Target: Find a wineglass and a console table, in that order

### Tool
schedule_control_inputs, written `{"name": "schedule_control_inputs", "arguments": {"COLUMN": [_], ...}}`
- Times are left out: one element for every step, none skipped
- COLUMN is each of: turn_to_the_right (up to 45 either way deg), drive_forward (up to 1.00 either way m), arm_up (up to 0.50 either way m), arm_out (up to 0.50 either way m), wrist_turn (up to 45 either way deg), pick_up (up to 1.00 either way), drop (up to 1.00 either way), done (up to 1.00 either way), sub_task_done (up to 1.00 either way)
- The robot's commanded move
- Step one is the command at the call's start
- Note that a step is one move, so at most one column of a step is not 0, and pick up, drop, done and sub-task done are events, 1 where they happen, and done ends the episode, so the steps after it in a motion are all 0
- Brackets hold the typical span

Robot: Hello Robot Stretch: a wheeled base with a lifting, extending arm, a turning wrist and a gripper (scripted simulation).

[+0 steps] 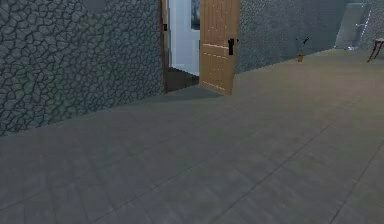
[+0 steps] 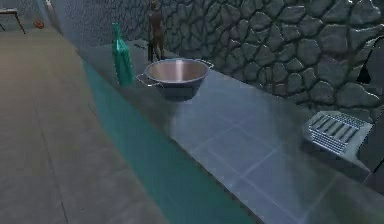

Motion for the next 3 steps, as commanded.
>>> {"name": "schedule_control_inputs", "arguments": {"turn_to_the_right": [0.0,0.0,0.0], "drive_forward": [1.0,1.0,1.0], "arm_up": [0.0,0.0,0.0], "arm_out": [0.0,0.0,0.0], "wrist_turn": [0.0,0.0,0.0], "pick_up": [0.0,0.0,0.0], "drop": [0.0,0.0,0.0], "done": [0.0,0.0,0.0], "sub_task_done": [0.0,0.0,0.0]}}
